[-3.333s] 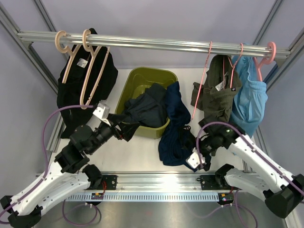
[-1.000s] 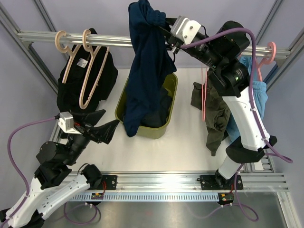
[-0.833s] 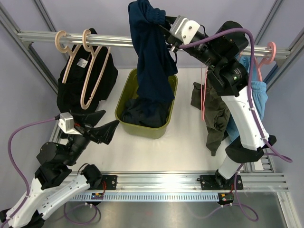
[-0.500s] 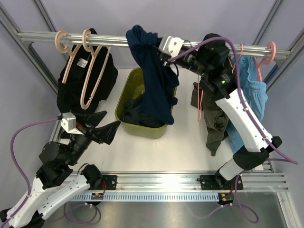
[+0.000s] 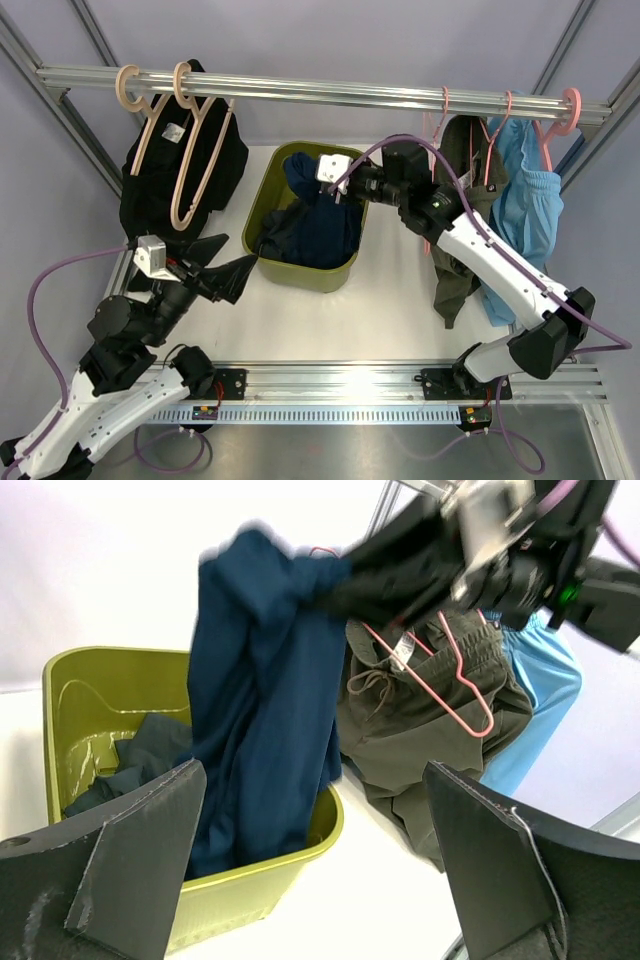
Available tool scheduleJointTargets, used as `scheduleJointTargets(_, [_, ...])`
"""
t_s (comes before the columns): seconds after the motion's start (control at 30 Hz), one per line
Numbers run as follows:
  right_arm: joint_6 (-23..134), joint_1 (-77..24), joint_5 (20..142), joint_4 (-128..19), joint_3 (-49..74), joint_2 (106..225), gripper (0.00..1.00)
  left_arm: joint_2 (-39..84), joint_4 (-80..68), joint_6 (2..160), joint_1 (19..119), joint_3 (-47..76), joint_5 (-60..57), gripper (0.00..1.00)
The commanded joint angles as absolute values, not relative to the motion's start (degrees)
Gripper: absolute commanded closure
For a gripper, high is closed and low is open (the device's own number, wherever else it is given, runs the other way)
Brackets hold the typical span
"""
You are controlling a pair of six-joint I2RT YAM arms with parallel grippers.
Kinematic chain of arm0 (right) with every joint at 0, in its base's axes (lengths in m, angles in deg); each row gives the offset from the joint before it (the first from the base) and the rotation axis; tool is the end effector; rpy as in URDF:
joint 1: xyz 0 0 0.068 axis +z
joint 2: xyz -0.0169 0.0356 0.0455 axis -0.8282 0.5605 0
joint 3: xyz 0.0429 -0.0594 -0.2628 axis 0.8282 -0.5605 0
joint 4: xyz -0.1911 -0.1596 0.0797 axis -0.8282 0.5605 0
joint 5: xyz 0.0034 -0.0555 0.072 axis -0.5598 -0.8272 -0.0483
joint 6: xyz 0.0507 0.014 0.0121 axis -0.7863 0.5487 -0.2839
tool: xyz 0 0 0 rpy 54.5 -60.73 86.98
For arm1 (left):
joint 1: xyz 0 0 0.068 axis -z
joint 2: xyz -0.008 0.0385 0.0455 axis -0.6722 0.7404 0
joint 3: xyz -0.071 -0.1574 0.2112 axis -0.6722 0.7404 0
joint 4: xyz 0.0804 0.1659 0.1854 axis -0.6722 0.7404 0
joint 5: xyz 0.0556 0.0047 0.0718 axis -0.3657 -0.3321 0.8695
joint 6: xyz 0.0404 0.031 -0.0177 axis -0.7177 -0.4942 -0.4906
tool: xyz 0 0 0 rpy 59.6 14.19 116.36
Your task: Remove the shorts from the hanger
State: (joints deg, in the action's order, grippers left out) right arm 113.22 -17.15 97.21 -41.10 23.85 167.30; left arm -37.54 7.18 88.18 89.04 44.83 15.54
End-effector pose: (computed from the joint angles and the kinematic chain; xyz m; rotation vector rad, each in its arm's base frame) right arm 0.2496 0.2188 0.4361 -1.4116 0.9970 0.2067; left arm 0.0479 -0.0432 0.3753 0.2006 1.3458 -0.8635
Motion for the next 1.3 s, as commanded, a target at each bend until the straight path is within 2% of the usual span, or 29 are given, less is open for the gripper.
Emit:
scheduleJointTargets(0.0, [115.1,-17.4,92.8,-34.8,21.2,166.9,0.98,-36.0,5.9,88.9,89.1,44.6,16.4,0.04])
scheduleJointTargets(0.03, [113.7,-17.4,92.8,-31.9,21.5,167.8,0.94,-35.7,6.0,88.9,89.1,44.6,16.4,0.04])
scheduleJointTargets(0.1, [111.6,-17.4,94.0,-24.1,23.4,169.8,0.67,-33.5,7.5,88.9,89.1,44.3,16.5,0.04])
scheduleJointTargets(0.17, [108.0,-17.4,96.2,-19.0,24.9,170.3,0.48,-31.5,8.7,88.9,89.1,43.2,16.5,0.04])
scheduleJointTargets(0.2, [107.0,-17.5,97.8,-17.4,26.9,169.8,0.31,-29.3,10.3,88.9,89.1,42.7,16.5,0.04])
scheduleJointTargets(0.27, [103.0,-17.4,101.7,-17.1,28.1,166.9,0.17,-27.3,11.2,88.6,89.1,41.4,15.3,0.04])
scheduleJointTargets(0.3, [101.9,-17.4,102.8,-16.8,28.9,166.0,0.01,-25.7,11.2,88.3,89.1,41.2,15.0,0.04])
scheduleJointTargets(0.53, [90.0,-17.4,104.9,-4.7,38.1,163.5,0.0,-23.9,9.8,87.2,89.1,41.6,14.4,0.04])
scheduleJointTargets(0.6, [83.5,-17.4,101.9,-4.5,35.5,160.8,0.0,-23.8,9.8,87.4,89.1,42.0,14.7,0.04])
scheduleJointTargets(0.7, [81.7,-17.4,95.6,-5.2,30.5,156.4,0.0,-23.4,11.7,87.7,89.1,42.1,15.7,0.04])
scheduleJointTargets(0.73, [80.1,-17.4,89.6,-7.3,29.1,155.1,0.01,-22.9,12.4,88.1,89.1,41.7,16.7,0.04])
scheduleJointTargets(0.9, [75.2,-19.3,76.8,-11.2,23.7,148.7,0.01,-22.6,14.2,88.5,89.1,41.1,17.2,0.04])
scheduleJointTargets(1.27, [77.4,-21.5,69.2,-17.3,20.3,141.6,0.0,-20.4,11.3,89.9,89.1,41.3,16.3,0.04])
